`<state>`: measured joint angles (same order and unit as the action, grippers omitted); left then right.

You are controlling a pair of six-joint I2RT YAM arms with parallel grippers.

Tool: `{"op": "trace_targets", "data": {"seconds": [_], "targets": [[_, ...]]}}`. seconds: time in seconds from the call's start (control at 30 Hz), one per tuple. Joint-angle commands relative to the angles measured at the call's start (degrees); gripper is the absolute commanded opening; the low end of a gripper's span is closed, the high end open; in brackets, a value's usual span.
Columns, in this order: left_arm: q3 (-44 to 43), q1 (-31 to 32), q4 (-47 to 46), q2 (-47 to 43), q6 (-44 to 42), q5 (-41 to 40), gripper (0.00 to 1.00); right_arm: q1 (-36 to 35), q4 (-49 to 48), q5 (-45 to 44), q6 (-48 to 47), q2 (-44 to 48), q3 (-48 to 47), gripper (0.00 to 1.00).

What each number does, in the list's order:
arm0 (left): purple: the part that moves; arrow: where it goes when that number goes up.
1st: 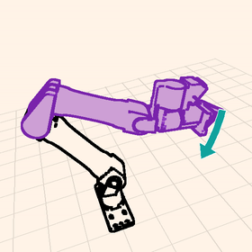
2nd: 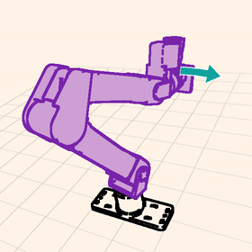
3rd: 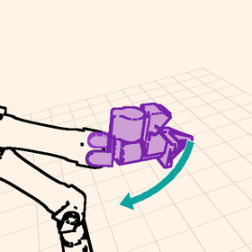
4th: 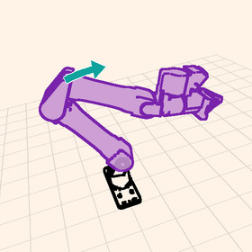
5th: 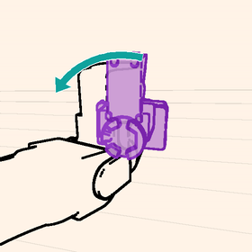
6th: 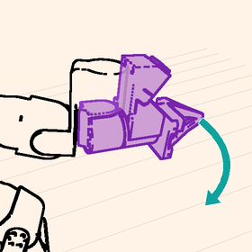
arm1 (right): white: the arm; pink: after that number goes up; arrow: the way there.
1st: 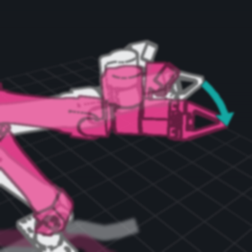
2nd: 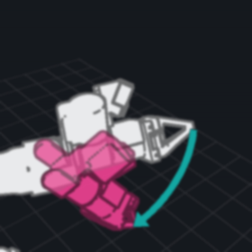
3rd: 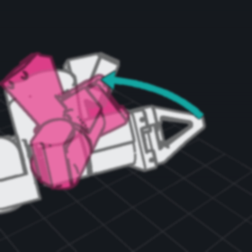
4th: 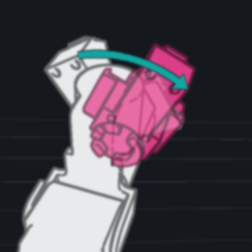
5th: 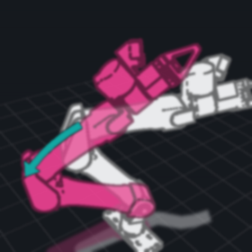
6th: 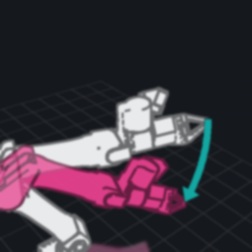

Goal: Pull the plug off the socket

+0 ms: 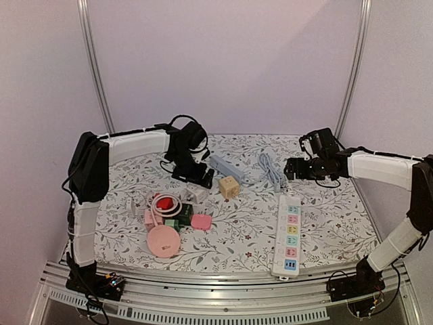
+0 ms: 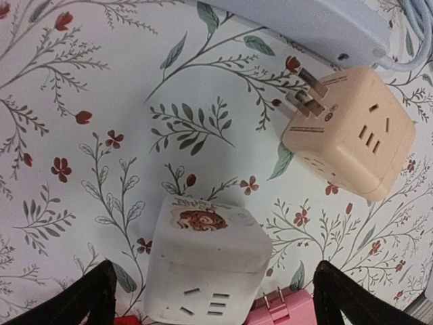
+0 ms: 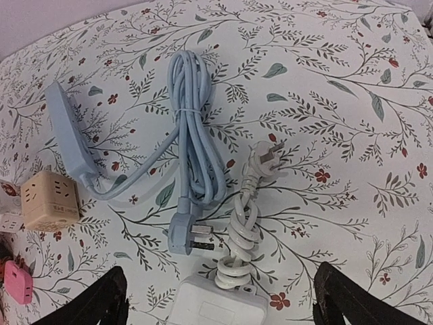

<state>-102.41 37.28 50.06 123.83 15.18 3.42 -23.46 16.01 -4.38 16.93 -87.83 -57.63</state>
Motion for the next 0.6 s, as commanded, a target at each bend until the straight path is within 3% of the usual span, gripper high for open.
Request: {"op": "trace_targets", "data": {"seconds": [0.0, 0.17, 0.27, 0.57], "targets": [[-1.51, 0.28, -2.4, -2.55, 0.69, -0.29, 1.0, 0.97, -0.72, -1.15, 0.35, 3.39, 2.31, 0.96], [2.33, -2.81, -7.51, -9.58, 1.1, -1.43, 1.0, 4.63, -2.33, 0.65, 0.95, 4.74, 4.39, 0.99], [7.57, -8.33, -11.98, -15.64, 2.33, -0.27, 1.0, 8.04, -3.6, 2.3, 1.73, 5.02, 5.86, 0.99], [36.09, -31.66, -38.03, -36.9, 10.24, 5.47, 1.0, 15.56, -7.82, -1.72, 0.71, 10.07, 11.66, 0.99]]}}
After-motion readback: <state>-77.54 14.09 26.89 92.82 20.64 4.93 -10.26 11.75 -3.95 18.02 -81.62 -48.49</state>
